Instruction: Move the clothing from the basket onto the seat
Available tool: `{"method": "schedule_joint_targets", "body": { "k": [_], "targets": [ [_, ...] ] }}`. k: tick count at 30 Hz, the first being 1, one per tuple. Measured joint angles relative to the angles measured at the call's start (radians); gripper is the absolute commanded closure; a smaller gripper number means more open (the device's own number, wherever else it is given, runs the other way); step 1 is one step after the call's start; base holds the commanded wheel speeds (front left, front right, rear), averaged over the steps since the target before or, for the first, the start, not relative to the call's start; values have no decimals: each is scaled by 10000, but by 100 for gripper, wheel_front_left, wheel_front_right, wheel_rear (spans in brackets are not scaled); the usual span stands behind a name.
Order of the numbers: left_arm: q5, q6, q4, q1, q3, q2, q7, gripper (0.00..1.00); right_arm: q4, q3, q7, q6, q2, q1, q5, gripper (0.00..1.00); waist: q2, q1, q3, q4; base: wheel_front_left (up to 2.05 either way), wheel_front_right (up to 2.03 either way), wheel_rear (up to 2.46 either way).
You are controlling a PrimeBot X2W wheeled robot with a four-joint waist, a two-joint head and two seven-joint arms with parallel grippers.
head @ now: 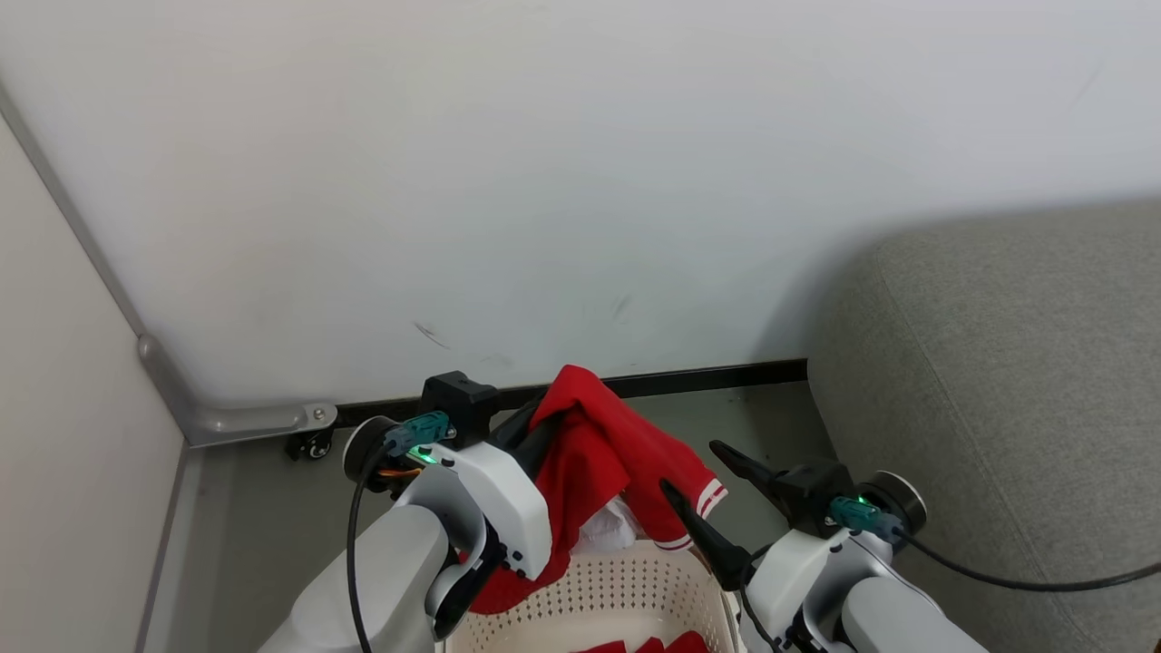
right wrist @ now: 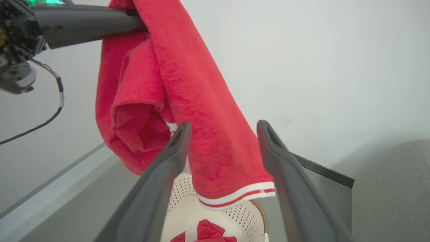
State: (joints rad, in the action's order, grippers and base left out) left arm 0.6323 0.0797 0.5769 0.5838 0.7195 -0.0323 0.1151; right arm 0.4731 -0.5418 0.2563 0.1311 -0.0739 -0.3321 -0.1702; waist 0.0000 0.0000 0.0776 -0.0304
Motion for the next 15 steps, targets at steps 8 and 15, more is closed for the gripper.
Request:
{"method": "schedule_joint_targets", "body": {
  "k": [8, 15],
  "targets": [
    [119, -151, -90, 0, 203, -2, -8, 100, 533, -577, 0, 0, 46, -302, -332, 0, 0, 0, 8, 159, 0, 0, 0],
    [201, -245, -230, 0, 384, -4, -86, 100, 809, -1210, 0, 0, 92, -638, -579, 0, 0, 0, 3, 265, 0, 0, 0]
  ]
}}
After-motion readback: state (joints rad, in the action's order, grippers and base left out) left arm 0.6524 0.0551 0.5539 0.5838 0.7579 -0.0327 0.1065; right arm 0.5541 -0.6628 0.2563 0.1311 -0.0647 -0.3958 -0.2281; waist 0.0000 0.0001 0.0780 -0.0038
